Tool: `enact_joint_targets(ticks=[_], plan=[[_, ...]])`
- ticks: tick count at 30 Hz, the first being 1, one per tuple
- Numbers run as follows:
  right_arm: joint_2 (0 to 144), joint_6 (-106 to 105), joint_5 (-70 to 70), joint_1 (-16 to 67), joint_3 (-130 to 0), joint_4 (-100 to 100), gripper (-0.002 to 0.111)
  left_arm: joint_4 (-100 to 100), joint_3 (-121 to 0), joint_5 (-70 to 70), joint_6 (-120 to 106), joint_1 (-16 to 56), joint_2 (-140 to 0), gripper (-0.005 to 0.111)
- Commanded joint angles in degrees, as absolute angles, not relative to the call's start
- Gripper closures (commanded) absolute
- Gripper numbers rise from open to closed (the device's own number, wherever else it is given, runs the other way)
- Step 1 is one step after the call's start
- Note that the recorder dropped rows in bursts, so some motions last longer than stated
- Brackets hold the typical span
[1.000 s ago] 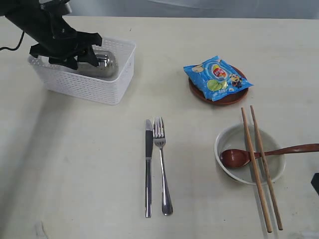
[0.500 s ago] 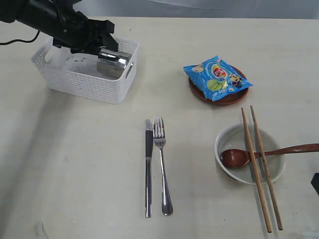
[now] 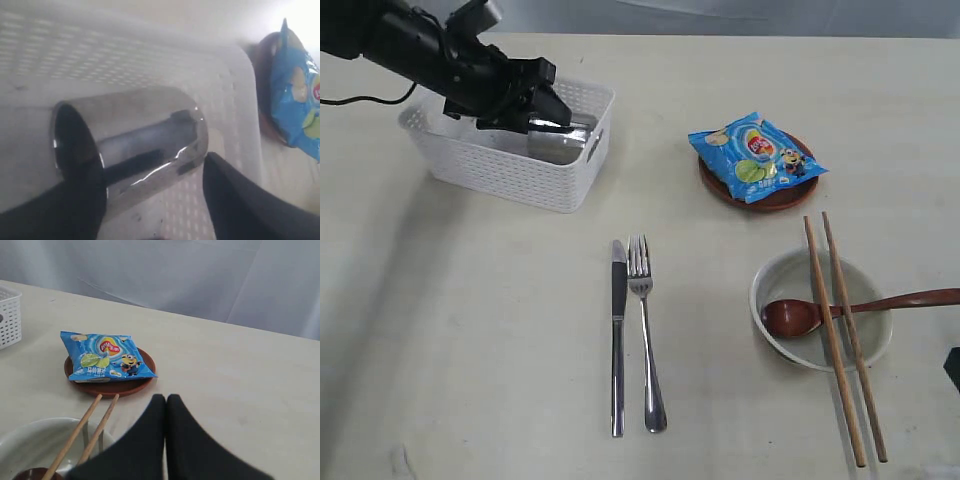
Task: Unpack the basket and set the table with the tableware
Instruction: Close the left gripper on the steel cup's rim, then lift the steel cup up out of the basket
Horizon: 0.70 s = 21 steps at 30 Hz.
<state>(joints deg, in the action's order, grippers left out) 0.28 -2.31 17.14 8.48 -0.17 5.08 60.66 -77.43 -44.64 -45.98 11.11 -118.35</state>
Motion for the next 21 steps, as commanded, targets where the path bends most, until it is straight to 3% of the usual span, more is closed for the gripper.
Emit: enact_joint_targets(ticks=[1,8,21], plan=[[0.0,-2.2,17.1,8.2,0.0,5.1,0.108,65.7,-77.1,-47.3,-48.9,11.4,-118.3,0.060],[0.0,-2.2,17.1,8.2,0.0,5.1,0.108,71.3,-77.1,-48.6,-51.1,11.4,-118.3,0.105],[0.0,-2.2,17.1,8.2,0.0,5.1,0.108,56.6,-77.1,-41.3,-46.6,11.4,-113.1,0.107]])
